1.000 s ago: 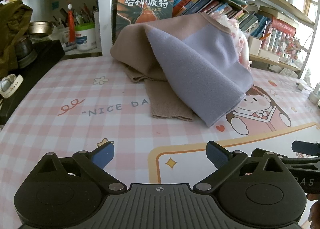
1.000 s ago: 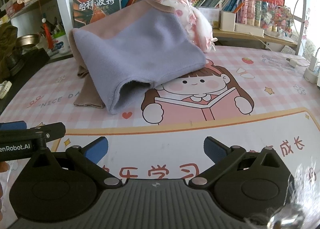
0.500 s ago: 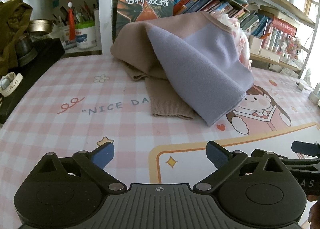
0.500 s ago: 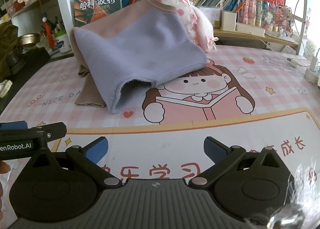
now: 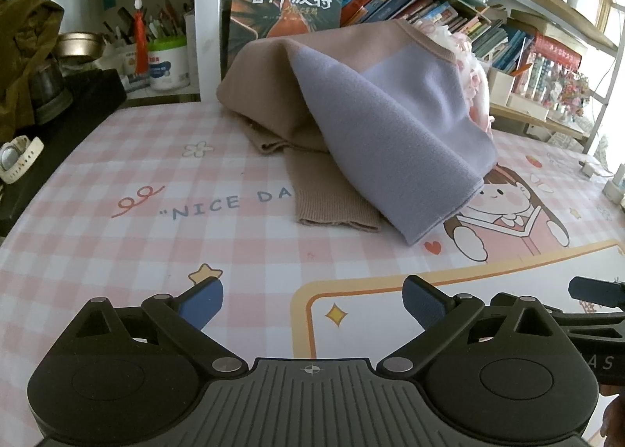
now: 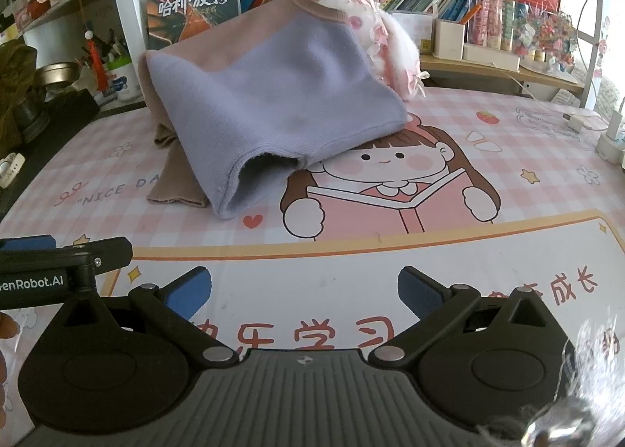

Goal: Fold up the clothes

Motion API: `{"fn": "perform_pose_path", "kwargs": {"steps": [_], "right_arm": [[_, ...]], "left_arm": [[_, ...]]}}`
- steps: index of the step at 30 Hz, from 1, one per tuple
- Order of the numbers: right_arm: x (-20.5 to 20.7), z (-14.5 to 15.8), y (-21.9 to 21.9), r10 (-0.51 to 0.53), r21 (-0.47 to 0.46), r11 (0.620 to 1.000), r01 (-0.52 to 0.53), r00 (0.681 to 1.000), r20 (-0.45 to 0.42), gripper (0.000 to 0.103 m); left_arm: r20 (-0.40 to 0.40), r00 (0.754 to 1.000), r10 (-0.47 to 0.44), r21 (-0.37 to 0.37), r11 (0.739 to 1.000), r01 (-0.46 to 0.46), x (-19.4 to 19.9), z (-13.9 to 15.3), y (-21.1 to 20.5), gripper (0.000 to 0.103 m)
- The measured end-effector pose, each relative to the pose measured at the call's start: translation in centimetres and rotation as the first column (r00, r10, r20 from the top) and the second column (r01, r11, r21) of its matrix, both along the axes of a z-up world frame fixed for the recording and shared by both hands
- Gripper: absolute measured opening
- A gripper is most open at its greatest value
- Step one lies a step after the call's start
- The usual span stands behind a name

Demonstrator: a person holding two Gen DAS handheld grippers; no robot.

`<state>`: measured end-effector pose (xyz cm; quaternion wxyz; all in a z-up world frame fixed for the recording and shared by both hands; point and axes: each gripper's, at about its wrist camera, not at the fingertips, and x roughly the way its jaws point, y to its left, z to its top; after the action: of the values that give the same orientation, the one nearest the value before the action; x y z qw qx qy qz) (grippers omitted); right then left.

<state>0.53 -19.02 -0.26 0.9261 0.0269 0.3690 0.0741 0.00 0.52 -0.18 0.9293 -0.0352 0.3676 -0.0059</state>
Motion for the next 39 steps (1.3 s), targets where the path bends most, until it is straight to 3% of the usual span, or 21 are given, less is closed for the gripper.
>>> {"fn": "perform_pose_path", "kwargs": {"steps": [39], "right_arm": [[0.06,-0.10,0.35,0.014,0.006,1.000,-0.014,1.000,-0.011,0.103]], "left_arm": [[-0.008,1.000,-0.009,-0.013,1.000,0.009,0.21,-0.33,0.30,0.100]]}}
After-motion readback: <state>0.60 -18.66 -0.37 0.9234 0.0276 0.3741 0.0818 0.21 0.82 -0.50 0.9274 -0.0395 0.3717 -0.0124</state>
